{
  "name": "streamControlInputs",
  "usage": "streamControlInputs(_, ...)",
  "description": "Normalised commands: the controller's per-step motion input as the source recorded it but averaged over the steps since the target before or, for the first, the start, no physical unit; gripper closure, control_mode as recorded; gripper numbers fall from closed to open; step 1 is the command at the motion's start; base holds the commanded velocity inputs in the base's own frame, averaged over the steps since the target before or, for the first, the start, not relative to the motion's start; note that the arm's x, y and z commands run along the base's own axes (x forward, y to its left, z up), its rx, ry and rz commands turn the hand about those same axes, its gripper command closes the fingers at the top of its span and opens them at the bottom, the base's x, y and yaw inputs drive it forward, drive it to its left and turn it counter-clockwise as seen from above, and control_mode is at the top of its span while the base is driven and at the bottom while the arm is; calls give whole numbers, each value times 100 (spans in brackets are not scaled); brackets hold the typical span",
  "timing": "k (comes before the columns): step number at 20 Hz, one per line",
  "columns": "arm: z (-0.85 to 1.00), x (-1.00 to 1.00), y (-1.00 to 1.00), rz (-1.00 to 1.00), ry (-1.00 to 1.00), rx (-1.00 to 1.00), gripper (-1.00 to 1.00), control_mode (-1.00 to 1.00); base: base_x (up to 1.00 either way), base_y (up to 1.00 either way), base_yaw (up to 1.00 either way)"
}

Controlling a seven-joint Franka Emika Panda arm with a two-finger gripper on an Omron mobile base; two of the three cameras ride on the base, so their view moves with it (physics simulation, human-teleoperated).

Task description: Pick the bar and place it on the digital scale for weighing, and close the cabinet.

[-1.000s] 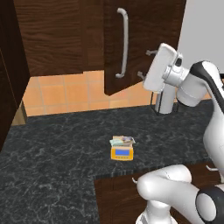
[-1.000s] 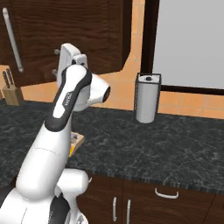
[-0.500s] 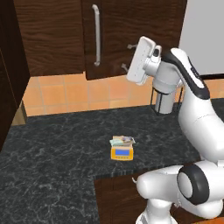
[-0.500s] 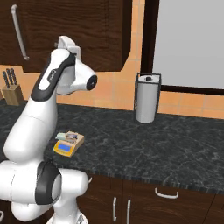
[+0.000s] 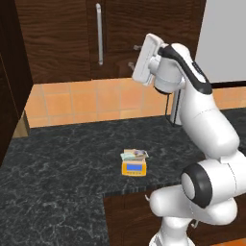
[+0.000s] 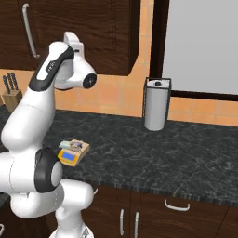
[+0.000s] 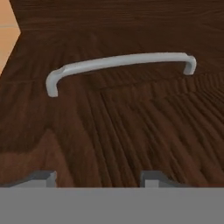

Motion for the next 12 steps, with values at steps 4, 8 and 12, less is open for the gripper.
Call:
streamControlInputs(4, 0, 47, 0, -15, 0, 0, -100, -100, 0, 0, 0)
streamControlInputs(8, -5, 53, -1, -14, 0, 0, -100, -100, 0, 0, 0)
streamControlInputs(12, -38, 31, -3, -5, 0, 0, -100, -100, 0, 0, 0)
